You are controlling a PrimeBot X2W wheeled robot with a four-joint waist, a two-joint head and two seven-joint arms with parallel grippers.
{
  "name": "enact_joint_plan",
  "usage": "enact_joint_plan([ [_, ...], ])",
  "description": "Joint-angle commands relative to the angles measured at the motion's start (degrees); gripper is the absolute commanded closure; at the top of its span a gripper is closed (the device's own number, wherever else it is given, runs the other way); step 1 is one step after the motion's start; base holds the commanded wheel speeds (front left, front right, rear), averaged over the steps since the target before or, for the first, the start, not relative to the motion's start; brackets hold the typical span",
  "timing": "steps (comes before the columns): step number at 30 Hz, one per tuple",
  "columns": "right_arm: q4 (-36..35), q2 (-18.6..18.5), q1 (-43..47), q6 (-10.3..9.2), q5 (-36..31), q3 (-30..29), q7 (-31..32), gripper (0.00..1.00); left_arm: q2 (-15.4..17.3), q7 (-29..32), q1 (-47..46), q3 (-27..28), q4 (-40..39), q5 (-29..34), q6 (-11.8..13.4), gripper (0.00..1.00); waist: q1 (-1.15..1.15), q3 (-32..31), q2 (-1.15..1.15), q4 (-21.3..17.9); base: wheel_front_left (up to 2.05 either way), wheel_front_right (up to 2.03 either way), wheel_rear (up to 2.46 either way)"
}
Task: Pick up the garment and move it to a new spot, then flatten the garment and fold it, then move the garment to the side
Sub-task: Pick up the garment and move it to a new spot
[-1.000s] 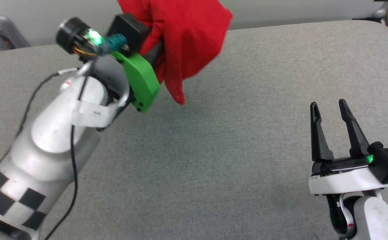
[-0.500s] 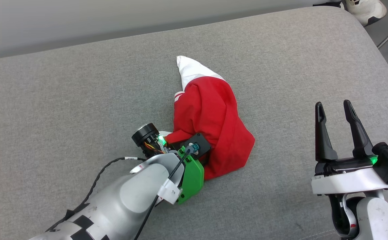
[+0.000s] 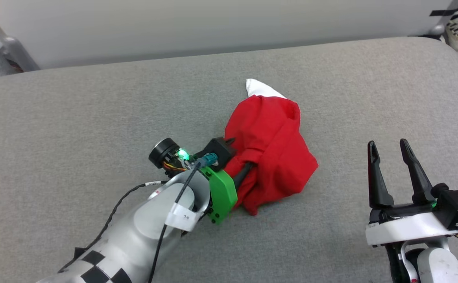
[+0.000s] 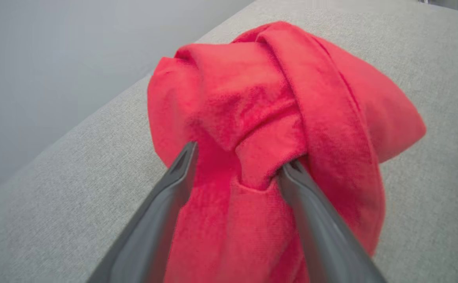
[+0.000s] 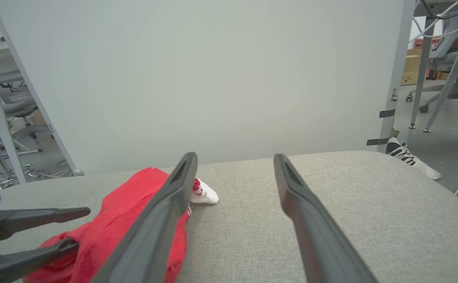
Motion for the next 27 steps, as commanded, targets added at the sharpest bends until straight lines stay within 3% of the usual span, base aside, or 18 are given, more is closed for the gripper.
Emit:
enact_joint_plan([
  [1,0.28,0.09,0.79,-0.05,-0.50,0.05,-0.34,0.00,1.48,-0.82,1.15,1.06,-0.83,-0.82,0.33,0.00,0.00,-3.78,0.00,4.16,0.00,0.00,0.00],
  [10,0.32,0.09,2.34,-0.05,-0.87,-2.46,-0.34,0.00,8.84,-3.44,8.21,11.98,-14.01,-6.22,6.97,0.00,0.00,-5.31,0.00,8.96,0.00,0.00,0.00],
  [15,0.41,0.09,2.80,-0.05,-0.83,-2.67,-0.34,0.00,11.31,-3.53,16.33,19.73,-24.92,-5.63,11.27,0.00,0.00,-5.32,0.00,10.07,0.00,0.00,0.00],
  [18,0.59,0.09,2.90,-0.05,-0.85,-2.46,-0.34,0.00,10.82,-3.54,22.47,26.10,-32.12,-3.07,13.50,0.00,0.00,-5.48,0.00,10.24,0.00,0.00,0.00],
  [21,0.88,0.09,2.97,-0.05,-0.81,-2.24,-0.34,0.00,8.97,-3.54,28.84,31.62,-37.00,-0.63,13.84,0.00,0.00,-5.81,0.00,10.08,0.00,0.00,0.00],
  [27,1.47,0.09,3.43,-0.05,-0.74,-1.86,-0.34,0.00,4.97,-3.55,38.06,38.87,-41.10,6.03,11.09,0.00,0.00,-6.30,0.00,9.81,0.00,0.00,0.00],
])
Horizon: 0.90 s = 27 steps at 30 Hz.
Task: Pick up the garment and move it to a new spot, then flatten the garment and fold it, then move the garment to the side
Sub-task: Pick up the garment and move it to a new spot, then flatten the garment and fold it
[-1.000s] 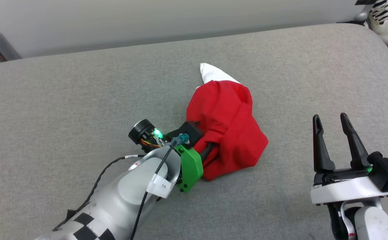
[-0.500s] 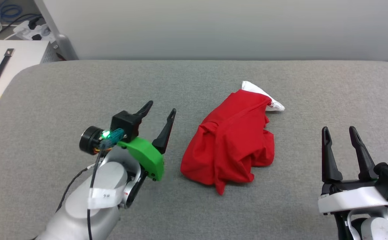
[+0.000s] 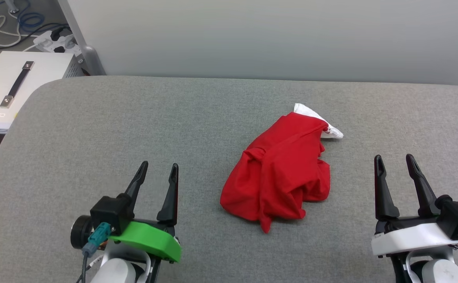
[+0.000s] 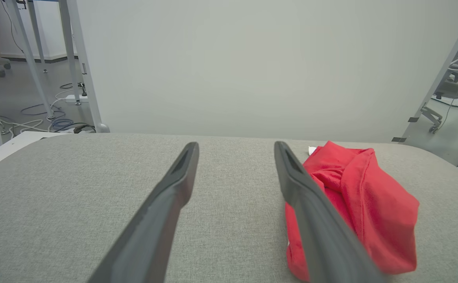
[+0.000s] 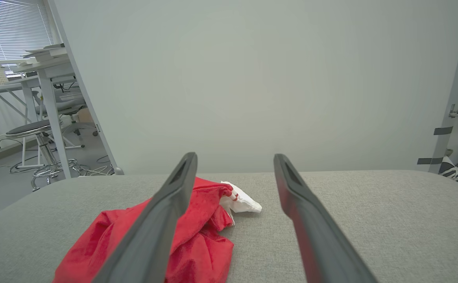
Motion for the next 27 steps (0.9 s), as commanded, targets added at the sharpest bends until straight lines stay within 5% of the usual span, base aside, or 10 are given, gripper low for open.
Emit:
enact_joint_plan([
  [1,0.30,-0.06,0.80,-0.05,-0.21,0.15,-0.34,0.00,-1.12,-0.33,1.32,1.20,-0.27,1.60,-1.01,0.00,0.00,-0.08,0.00,0.00,0.00,0.00,0.00],
  [12,0.85,-0.06,0.82,-0.05,-0.17,0.37,-0.34,0.00,-7.29,-0.33,3.05,8.12,1.70,7.76,-7.78,0.00,0.00,-0.37,0.00,-0.07,0.00,0.00,0.00],
  [19,1.09,-0.06,0.90,-0.05,-1.17,-0.23,-0.16,0.00,-9.21,-0.33,2.76,10.31,2.87,9.84,-9.96,0.00,0.00,0.43,0.00,0.62,0.00,0.00,0.00],
  [23,0.94,-0.11,0.11,-0.05,-2.50,0.16,4.35,0.00,-10.11,-0.33,2.35,10.84,3.85,10.51,-10.89,0.00,0.00,1.28,0.00,1.73,0.00,0.00,0.00],
  [27,0.29,-3.28,-2.59,-0.05,-1.68,3.31,16.37,0.00,-10.91,-0.33,1.52,11.06,4.09,11.16,-11.49,0.00,0.00,2.75,0.00,3.11,0.00,0.00,0.00],
])
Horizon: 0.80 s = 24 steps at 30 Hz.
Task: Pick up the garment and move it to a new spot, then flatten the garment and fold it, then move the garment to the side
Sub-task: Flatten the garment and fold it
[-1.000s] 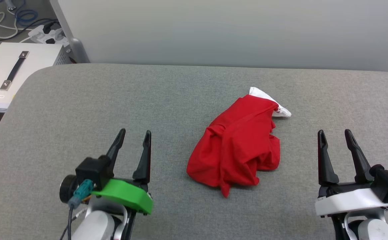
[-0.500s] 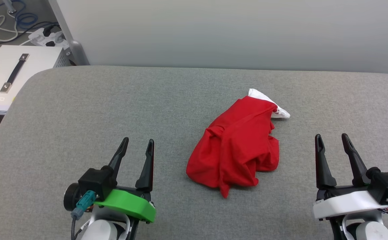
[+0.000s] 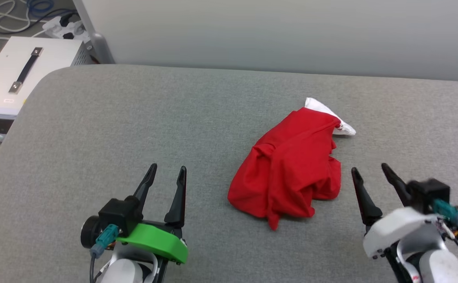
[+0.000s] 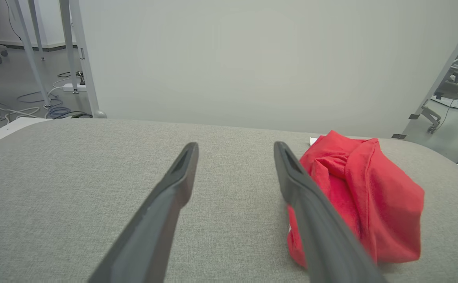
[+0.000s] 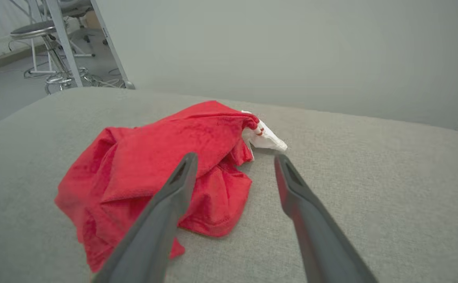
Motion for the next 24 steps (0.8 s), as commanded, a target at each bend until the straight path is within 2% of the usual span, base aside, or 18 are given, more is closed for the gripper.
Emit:
enact_joint_plan([
  [1,-0.42,-2.28,-2.32,-0.05,1.12,1.45,5.69,0.00,-0.57,-0.33,-0.76,0.07,0.19,0.69,-0.45,0.00,0.00,1.43,0.00,1.45,0.00,0.00,0.00],
  [7,-1.23,-10.08,-9.54,-0.05,9.99,5.04,35.21,0.00,-1.37,-0.34,-2.05,-0.02,0.93,1.33,-0.97,0.00,0.00,3.53,0.00,4.35,0.00,0.00,0.00],
  [9,-1.97,-12.39,-12.14,-0.05,12.18,5.72,44.12,0.00,-1.52,-0.34,-2.47,-0.34,1.34,2.00,-1.08,0.00,0.00,4.18,0.00,5.54,0.00,0.00,0.00],
  [11,-2.97,-13.33,-15.04,-0.05,13.84,5.42,50.42,0.00,-1.64,-0.34,-2.91,-0.49,1.51,2.54,-1.15,0.00,0.00,4.82,0.00,6.73,0.00,0.00,0.00],
  [17,-3.06,-12.88,-21.99,-0.05,15.48,5.44,60.68,0.00,-1.92,-0.34,-3.78,-0.84,1.80,2.66,-1.31,0.00,0.00,6.65,0.00,10.13,0.00,0.00,0.00],
  [24,2.64,-13.04,-26.16,-0.05,13.97,6.91,64.36,0.00,-2.04,-0.34,-4.84,-1.68,1.93,2.15,-1.42,0.00,0.00,8.81,0.00,13.46,0.00,0.00,0.00],
])
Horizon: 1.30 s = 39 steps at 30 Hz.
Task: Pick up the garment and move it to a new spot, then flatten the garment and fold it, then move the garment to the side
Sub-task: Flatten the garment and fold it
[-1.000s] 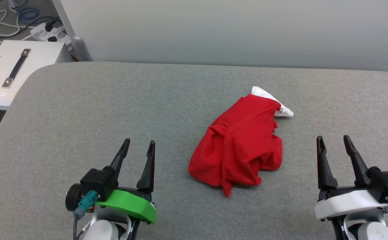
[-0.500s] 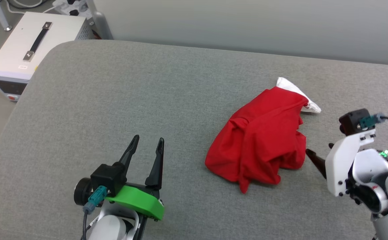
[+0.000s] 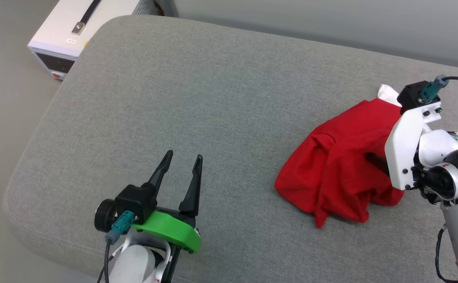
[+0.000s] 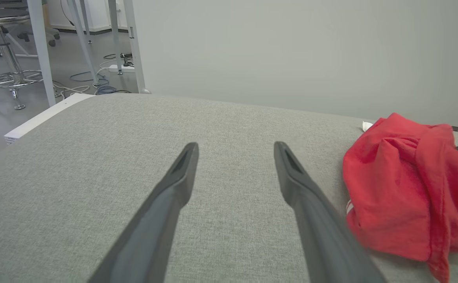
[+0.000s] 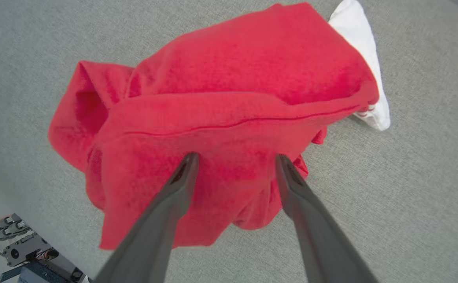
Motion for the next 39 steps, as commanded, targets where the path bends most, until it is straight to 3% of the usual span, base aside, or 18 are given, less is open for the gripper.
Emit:
enact_joint_plan([
  [1,1.24,-0.13,-0.97,-0.05,-0.72,0.27,0.09,0.00,-0.34,-0.33,-1.12,-0.28,0.02,-0.38,-0.24,0.00,0.00,1.89,0.00,2.21,0.00,0.00,0.00],
  [8,7.25,-0.43,-1.62,-0.05,-1.46,2.17,-2.81,0.00,-0.36,-0.33,-1.45,-1.28,-0.03,-1.18,-0.09,0.00,0.00,2.65,0.00,3.45,0.00,0.00,0.00],
  [9,7.84,-0.45,-1.61,-0.05,-1.42,2.40,-3.34,0.22,-0.36,-0.33,-1.43,-1.32,-0.02,-1.20,-0.04,0.00,0.00,2.64,0.00,3.44,0.00,0.00,0.00],
  [10,8.41,-0.42,-1.61,-0.05,-1.28,2.69,-4.10,0.80,-0.36,-0.33,-1.40,-1.35,0.04,-1.21,0.02,0.00,0.00,2.57,0.00,3.37,0.00,0.00,0.00],
  [11,8.66,-0.46,-1.64,-0.05,-1.12,3.01,-4.97,1.00,-0.36,-0.33,-1.38,-1.36,0.11,-1.21,0.07,0.00,0.00,2.47,0.00,3.24,0.00,0.00,0.00],
  [17,8.80,-1.79,-1.56,-0.05,-0.08,3.62,-10.52,1.00,-0.36,-0.33,-1.01,-0.95,0.78,-0.69,0.18,0.00,0.00,0.91,0.00,1.29,0.00,0.00,0.00],
  [22,5.01,-2.13,0.82,-0.05,1.69,1.27,-15.76,1.00,-0.36,-0.33,-0.73,-0.17,1.01,-0.32,0.10,0.00,0.00,-0.84,0.00,-1.40,0.00,0.00,0.00],
  [31,-3.15,-1.26,13.45,-0.05,1.57,-7.40,-20.86,1.00,-0.37,-0.33,0.27,1.23,1.07,0.05,-0.06,0.00,0.00,-2.89,0.00,-7.02,0.00,0.00,0.00],
  [39,-8.28,2.67,25.83,-0.05,-1.93,-17.69,-21.63,1.00,-0.37,-0.33,0.94,2.16,1.42,0.65,-0.20,0.00,0.00,-3.84,0.00,-11.25,0.00,0.00,0.00],
])
